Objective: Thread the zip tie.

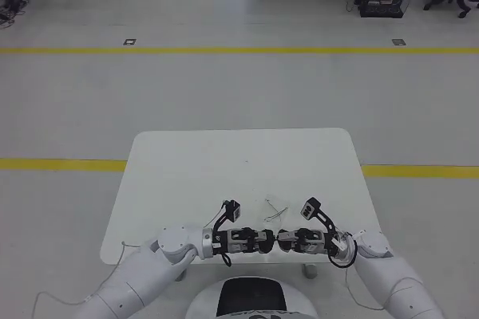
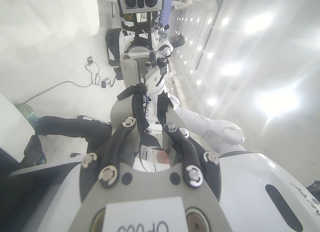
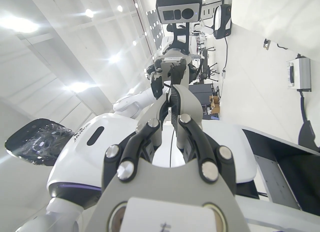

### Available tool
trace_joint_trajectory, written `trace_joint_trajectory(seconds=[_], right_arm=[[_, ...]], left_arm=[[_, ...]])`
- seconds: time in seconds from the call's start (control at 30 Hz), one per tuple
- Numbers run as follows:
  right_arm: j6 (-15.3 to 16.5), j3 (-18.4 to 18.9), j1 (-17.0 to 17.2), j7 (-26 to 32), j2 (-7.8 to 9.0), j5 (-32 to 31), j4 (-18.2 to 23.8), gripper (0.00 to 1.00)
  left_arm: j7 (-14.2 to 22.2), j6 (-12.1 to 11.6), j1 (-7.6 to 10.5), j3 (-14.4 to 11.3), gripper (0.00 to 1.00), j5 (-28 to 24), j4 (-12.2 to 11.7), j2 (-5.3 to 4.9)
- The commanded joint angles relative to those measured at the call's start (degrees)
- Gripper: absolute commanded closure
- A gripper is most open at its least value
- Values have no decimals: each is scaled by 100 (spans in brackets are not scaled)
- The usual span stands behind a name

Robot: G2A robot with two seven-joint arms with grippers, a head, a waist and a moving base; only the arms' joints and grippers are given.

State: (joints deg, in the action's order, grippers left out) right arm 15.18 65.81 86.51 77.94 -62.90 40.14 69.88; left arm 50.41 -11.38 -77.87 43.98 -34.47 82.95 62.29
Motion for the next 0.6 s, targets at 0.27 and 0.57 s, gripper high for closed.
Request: trace_joint_trajectory(seconds=[0.27,0.57], right_arm=[[116,-35,-15,170,8,188,5,100],[117,-105,-51,170,43,177,-20,100]], left_arm=[[292,-90,49,-25,89,-430,-147,19],[231,-61,116,-103,91,-279,-173,27]])
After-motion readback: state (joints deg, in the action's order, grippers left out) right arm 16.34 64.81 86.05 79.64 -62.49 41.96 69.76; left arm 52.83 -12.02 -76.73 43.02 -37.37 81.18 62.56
